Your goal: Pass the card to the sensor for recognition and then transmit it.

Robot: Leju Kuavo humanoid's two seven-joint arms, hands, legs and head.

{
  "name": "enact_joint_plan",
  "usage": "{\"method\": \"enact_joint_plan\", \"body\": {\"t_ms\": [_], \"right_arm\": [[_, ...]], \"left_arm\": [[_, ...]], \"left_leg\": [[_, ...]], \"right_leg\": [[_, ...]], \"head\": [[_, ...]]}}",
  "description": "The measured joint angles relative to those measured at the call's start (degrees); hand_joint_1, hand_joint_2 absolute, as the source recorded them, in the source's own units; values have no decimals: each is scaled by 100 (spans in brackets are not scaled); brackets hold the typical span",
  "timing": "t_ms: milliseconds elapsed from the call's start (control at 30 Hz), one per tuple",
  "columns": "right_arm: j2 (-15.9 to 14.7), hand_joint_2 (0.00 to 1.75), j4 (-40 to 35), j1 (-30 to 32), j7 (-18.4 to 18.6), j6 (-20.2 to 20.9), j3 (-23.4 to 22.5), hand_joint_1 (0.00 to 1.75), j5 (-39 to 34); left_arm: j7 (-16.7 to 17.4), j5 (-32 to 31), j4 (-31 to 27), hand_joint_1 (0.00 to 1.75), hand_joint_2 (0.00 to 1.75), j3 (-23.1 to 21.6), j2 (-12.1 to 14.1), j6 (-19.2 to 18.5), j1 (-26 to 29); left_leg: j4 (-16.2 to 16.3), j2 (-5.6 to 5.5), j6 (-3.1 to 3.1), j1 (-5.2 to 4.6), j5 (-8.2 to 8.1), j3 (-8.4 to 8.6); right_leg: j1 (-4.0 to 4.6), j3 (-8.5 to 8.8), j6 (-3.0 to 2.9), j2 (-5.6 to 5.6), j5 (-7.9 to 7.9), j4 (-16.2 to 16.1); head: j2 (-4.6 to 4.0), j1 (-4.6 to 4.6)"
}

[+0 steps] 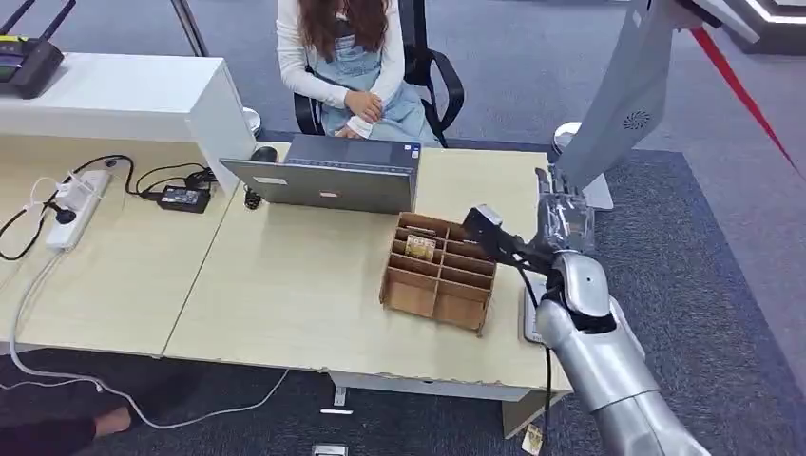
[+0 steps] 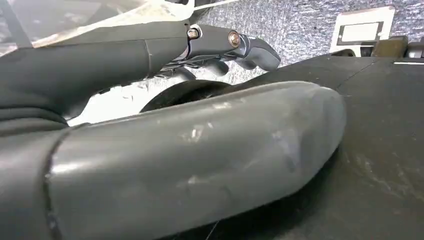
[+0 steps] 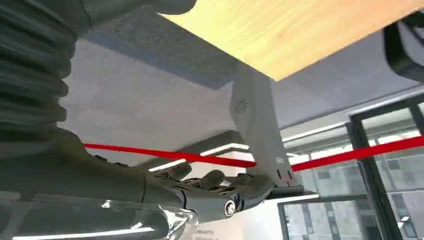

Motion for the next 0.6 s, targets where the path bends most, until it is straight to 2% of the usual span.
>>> {"method": "enact_joint_plan", "body": {"t_ms": [100, 300, 600], "right_arm": [[17, 175, -285, 3, -52, 170, 0, 0, -285], [22, 175, -1146, 74, 123, 712, 35, 0, -516], [33, 175, -1834, 233, 144, 975, 219, 0, -619]], "left_arm": [[11, 20, 2, 0, 0, 4, 0, 9, 1], [46, 83, 4, 0, 0, 22, 4, 42, 10], [46, 120, 7, 0, 0, 39, 9, 74, 15]], "left_leg": [[0, 0, 0, -1, 0, 0], [1, -1, 0, -1, 0, 0], [-1, -1, 0, 0, 1, -1]], "right_leg": [[-1, 0, 1, 0, 1, 0], [-1, 0, 3, 0, 2, 0], [0, 0, 2, 0, 2, 0]], "head": [[0, -2], [0, -2], [0, -2]]}}
